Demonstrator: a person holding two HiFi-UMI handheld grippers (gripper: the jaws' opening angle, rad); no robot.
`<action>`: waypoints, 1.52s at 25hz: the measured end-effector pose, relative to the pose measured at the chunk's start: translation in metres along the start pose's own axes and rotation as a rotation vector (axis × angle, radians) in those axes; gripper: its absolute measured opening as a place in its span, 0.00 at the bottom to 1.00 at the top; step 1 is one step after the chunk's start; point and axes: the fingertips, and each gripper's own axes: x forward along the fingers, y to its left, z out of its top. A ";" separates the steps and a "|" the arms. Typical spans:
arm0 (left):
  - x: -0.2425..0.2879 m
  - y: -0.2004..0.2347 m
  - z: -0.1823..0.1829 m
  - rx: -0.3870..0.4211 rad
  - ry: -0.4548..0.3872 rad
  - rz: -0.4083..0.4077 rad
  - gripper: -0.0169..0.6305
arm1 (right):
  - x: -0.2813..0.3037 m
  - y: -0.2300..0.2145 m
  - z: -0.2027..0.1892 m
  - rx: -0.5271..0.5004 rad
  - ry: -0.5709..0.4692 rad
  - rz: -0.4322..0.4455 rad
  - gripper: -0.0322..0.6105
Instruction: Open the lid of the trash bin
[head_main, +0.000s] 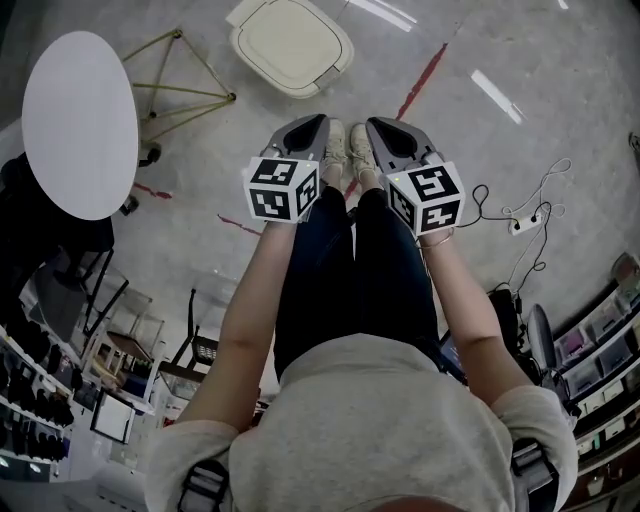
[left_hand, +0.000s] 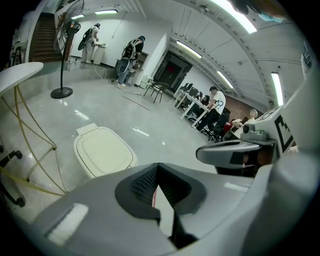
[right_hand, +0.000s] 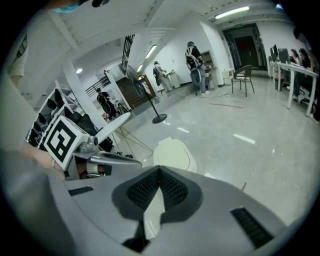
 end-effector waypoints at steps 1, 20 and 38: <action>0.005 0.005 -0.002 0.000 0.006 0.001 0.04 | 0.008 -0.002 -0.002 0.002 0.001 -0.001 0.06; 0.113 0.089 -0.040 0.090 0.106 0.096 0.04 | 0.111 -0.061 -0.054 0.040 0.056 -0.033 0.06; 0.160 0.102 -0.070 0.124 0.168 0.208 0.04 | 0.130 -0.098 -0.101 0.196 0.076 -0.090 0.06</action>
